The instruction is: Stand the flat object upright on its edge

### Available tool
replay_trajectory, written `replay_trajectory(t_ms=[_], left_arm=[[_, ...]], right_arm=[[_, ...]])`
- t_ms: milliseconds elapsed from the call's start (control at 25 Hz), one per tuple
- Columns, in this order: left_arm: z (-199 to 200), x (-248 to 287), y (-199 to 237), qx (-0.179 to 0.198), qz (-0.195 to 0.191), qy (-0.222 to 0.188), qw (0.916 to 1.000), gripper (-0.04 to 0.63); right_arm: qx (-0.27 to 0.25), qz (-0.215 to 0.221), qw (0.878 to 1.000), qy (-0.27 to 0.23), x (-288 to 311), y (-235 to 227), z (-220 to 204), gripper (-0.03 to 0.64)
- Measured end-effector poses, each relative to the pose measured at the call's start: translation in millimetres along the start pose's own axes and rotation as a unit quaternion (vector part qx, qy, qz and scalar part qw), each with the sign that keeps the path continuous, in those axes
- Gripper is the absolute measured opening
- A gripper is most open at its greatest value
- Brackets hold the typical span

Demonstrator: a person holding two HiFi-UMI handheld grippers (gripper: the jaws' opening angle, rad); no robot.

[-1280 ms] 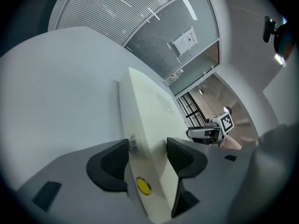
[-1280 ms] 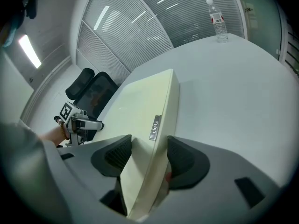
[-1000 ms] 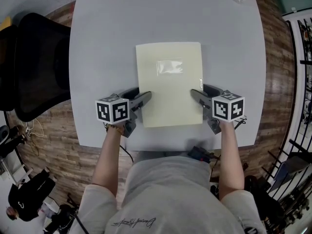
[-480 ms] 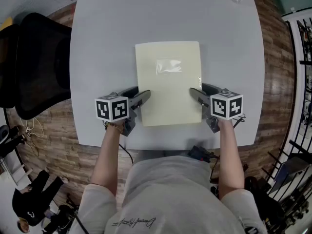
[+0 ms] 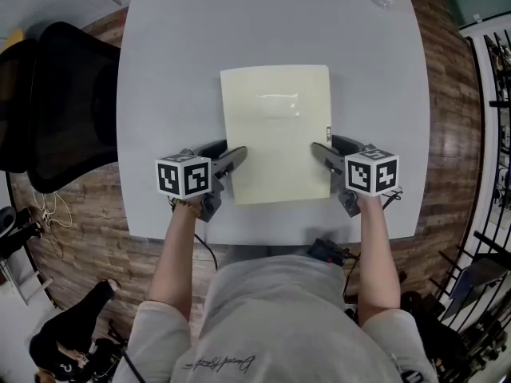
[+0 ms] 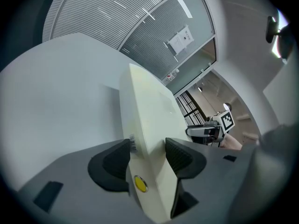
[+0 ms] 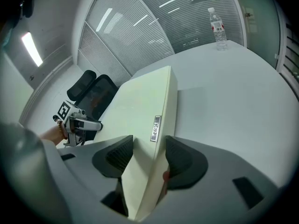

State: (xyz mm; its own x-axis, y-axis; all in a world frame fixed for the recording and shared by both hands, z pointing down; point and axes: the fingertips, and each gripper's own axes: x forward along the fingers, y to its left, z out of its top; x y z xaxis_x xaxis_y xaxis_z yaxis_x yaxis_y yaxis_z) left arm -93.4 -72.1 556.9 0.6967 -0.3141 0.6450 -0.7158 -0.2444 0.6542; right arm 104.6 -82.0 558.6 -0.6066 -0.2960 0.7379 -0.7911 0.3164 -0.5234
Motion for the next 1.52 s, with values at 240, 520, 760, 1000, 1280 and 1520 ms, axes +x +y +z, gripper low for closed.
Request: replay_trajectory(t_ms=[240, 520, 760, 1000, 1280, 1520], left_arm=[[8.9, -2.4, -6.6, 0.017, -0.001, -0.006, 0.9998, 0.250], [24.1, -5.6, -14.3, 0.023, -0.004, -0.022, 0.9995, 0.247], [31.1, -9.6, -21.3, 0.034, -0.003, -0.037, 0.9988, 0.245], [39.4, -16.8, -29.5, 0.048, -0.003, -0.053, 0.9974, 0.245], [55.9, -22.3, -34.7, 0.066, 0.005, -0.073, 0.9951, 0.244], [73.1, -29.3, -40.6, 0.091, 0.009, -0.100, 0.9907, 0.244]], right_arm=[[-0.017, -0.007, 1.000, -0.013, -7.5, 2.1, 11.0, 0.232], [-0.011, -0.004, 0.999, -0.032, -15.6, 2.3, 22.1, 0.229], [-0.017, -0.007, 0.999, -0.047, -24.2, 4.8, 28.9, 0.227], [-0.028, -0.014, 0.997, -0.064, -34.0, 10.8, 36.6, 0.225], [-0.060, -0.030, 0.994, -0.090, -41.3, 16.3, 56.2, 0.225], [-0.086, -0.040, 0.987, -0.127, -49.5, 22.2, 74.9, 0.225]])
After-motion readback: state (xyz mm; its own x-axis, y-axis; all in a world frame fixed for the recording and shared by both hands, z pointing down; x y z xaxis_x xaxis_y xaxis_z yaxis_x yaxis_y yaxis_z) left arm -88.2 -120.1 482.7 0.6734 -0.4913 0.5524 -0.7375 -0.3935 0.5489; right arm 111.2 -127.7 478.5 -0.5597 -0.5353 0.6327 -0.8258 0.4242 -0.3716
